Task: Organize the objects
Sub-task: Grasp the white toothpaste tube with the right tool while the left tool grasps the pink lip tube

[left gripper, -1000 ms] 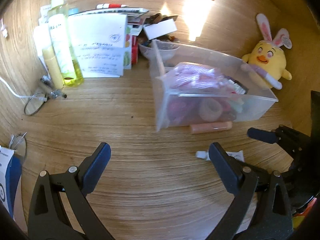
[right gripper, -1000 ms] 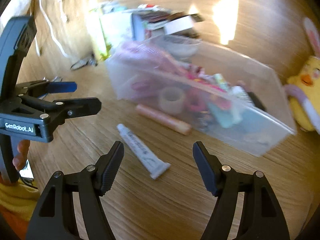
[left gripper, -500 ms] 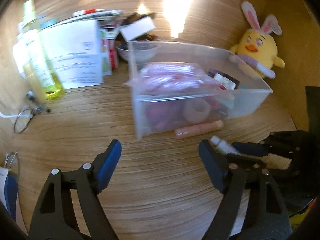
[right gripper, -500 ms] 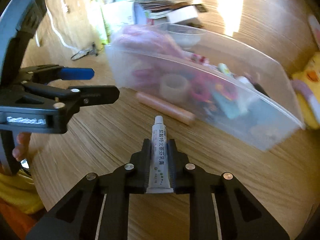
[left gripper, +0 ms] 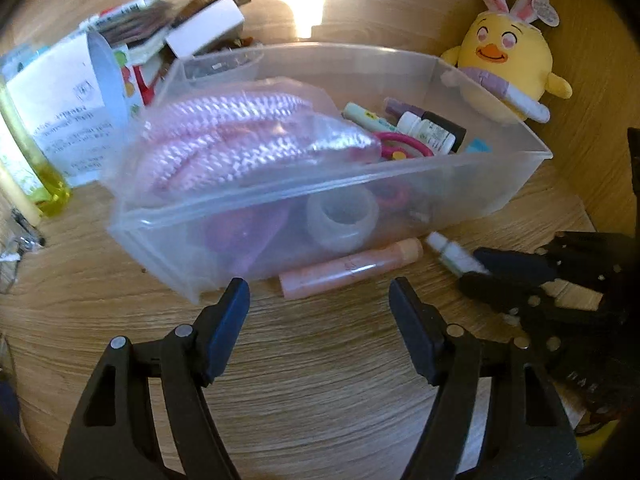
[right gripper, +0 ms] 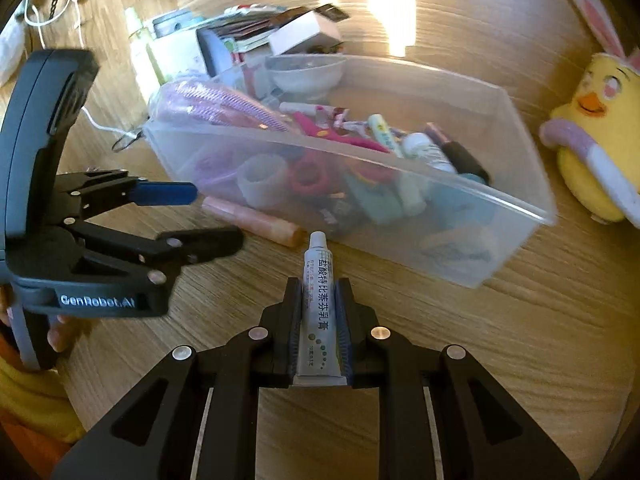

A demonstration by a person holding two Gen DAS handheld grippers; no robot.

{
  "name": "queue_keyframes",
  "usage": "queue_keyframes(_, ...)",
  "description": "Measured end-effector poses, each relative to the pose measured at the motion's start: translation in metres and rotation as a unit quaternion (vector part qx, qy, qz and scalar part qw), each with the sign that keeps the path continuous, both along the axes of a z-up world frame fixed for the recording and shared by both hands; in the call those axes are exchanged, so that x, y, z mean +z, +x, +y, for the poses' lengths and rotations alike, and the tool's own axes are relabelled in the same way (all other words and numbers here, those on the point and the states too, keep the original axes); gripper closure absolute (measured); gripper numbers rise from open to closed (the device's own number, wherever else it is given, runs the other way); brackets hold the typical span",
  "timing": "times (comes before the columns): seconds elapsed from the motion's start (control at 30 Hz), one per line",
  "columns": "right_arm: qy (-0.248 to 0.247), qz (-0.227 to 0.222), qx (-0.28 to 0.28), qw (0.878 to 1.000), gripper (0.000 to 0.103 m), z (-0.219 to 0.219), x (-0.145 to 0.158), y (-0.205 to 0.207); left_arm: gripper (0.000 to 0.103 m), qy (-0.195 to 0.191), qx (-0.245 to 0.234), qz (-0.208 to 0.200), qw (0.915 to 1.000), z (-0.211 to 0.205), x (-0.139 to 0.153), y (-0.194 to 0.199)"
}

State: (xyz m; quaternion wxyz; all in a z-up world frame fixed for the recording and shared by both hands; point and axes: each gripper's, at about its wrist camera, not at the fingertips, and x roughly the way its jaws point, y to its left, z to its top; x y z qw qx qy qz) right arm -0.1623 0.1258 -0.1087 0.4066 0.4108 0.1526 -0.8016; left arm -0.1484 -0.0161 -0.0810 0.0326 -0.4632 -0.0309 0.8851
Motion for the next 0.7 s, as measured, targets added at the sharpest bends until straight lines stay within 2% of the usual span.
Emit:
queue_keyframes(0.2, -0.002, -0.001, 0.015, 1.000, 0.088, -0.006, -0.001, 0.005, 0.031, 0.012, -0.022, 0.003, 0.9997, 0.005, -0.001, 0.003)
queue_keyframes(0.5, -0.015, -0.011, -0.011, 1.000, 0.088, 0.010, 0.003, -0.001, 0.034, 0.031, -0.077, 0.000, 0.9965, 0.031, 0.005, 0.026)
queue_keyframes(0.7, -0.024, -0.005, -0.028, 0.999, 0.088, 0.030, 0.009, 0.002, 0.035, -0.002, -0.078, 0.020, 0.9968, 0.032, 0.018, 0.029)
